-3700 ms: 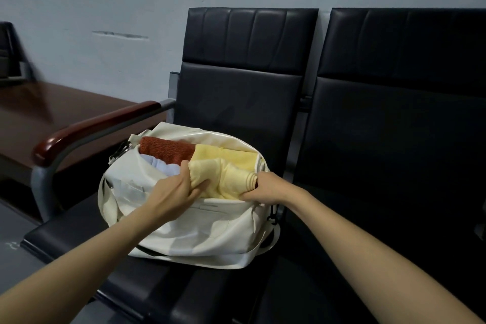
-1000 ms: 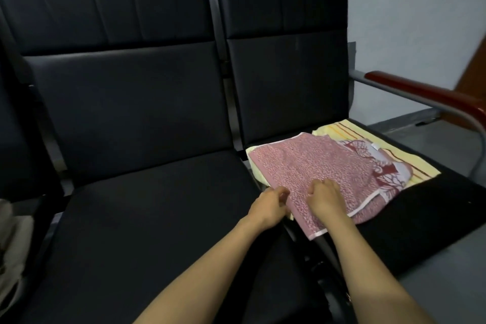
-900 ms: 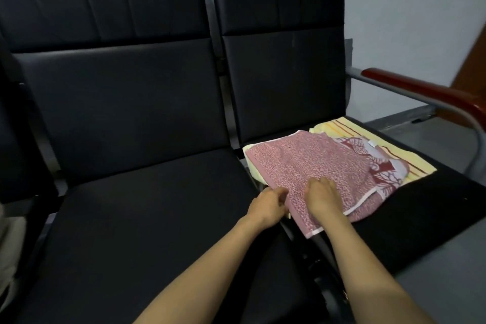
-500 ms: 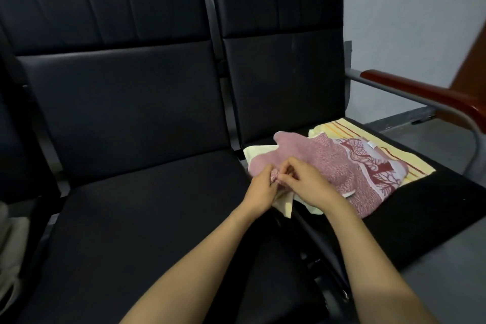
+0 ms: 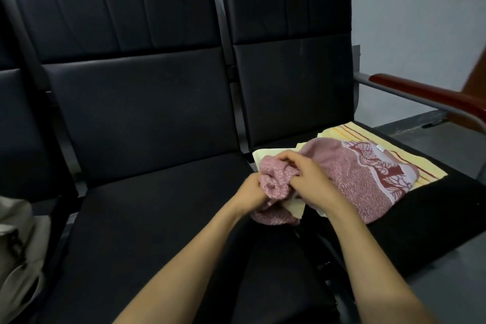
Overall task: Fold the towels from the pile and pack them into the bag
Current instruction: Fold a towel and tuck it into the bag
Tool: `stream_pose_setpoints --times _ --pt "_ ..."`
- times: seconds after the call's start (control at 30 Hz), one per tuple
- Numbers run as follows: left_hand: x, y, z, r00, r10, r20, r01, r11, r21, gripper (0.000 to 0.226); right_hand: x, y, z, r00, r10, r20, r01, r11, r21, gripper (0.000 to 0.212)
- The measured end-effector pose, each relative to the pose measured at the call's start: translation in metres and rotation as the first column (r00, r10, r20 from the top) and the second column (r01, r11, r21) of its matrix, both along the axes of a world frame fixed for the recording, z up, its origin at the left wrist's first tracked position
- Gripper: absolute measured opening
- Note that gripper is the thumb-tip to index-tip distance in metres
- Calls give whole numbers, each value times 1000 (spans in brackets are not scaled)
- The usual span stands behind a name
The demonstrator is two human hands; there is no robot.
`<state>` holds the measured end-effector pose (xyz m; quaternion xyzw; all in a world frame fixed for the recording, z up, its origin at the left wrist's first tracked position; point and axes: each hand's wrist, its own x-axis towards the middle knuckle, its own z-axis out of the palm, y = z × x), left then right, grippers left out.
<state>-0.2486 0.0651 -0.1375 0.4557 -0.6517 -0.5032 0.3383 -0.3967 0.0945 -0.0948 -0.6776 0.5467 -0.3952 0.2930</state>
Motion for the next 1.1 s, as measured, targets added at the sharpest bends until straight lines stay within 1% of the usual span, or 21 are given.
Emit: stream_pose_setpoints --times 0.07,0.13,0.17,0.23,0.3,0.37,0.4,0.47,0.53,0.6,0.7,0.77,0.8,0.83,0.87,0.9,0.93,0.97,1.0,1.03,1.1 --pt "6 4 7 984 105 -144 -100 994 42 20 -6 -2 -5 1000 -1 -19 1 1000 16 58" --pt "13 7 14 972 116 -204 -108 993 47 19 -15 -6 -17 968 -41 -246 76 988 134 80" --pt "17 6 15 976 109 -190 -103 994 39 19 -17 -7 -24 925 -49 -376 140 966 217 87" --pt "25 7 18 968 143 -206 -142 990 19 16 -16 -10 -36 813 -118 -570 318 911 264 78" --pt "36 7 24 912 245 -330 -252 968 23 19 -11 -11 -36 730 -268 -629 496 841 218 58" --pt "51 12 34 852 319 -415 -324 944 61 25 -8 -12 -30 695 -386 -606 598 778 190 47" --pt "59 14 37 835 338 -434 -342 937 72 24 -7 -13 -28 698 -419 -581 607 777 168 45" --pt "74 17 40 826 372 -424 -372 924 87 22 3 -15 -27 769 -460 -443 528 849 35 44" --pt "89 23 42 834 391 -390 -397 915 70 26 23 -10 -20 915 -358 -187 327 928 -179 48" --pt "105 28 43 840 407 -359 -417 907 52 28 54 -2 -7 993 -113 29 117 955 -274 54" --pt "135 39 47 835 467 -291 -509 856 -88 27 97 7 8 961 190 203 -157 973 -169 56" --pt "157 47 49 790 554 -262 -599 788 -143 29 118 5 7 916 265 301 -271 962 -22 52" --pt "168 53 53 757 597 -264 -644 749 -155 18 127 3 6 897 280 342 -323 943 76 48" --pt "178 59 56 726 634 -265 -683 711 -170 10 136 0 5 889 285 358 -368 910 190 43" --pt "187 65 61 699 661 -274 -712 680 -176 16 146 -3 6 899 301 319 -395 872 289 39" --pt "195 69 67 668 686 -290 -741 652 -164 21 157 -9 7 914 329 236 -395 854 338 38" --pt "204 74 73 633 710 -308 -770 620 -154 22 169 -19 9 930 340 139 -367 872 324 39" --pt "214 78 80 597 736 -320 -799 579 -161 21 180 -30 14 951 302 59 -307 919 249 39" --pt "223 82 89 574 759 -307 -818 540 -196 22 190 -41 22 974 226 32 -228 964 135 39" --pt "231 86 97 566 770 -294 -823 506 -259 24 200 -51 35 984 169 62 -170 985 15 41" --pt "238 97 111 611 731 -304 -780 489 -391 30 210 -66 63 951 232 204 -210 970 -124 59"
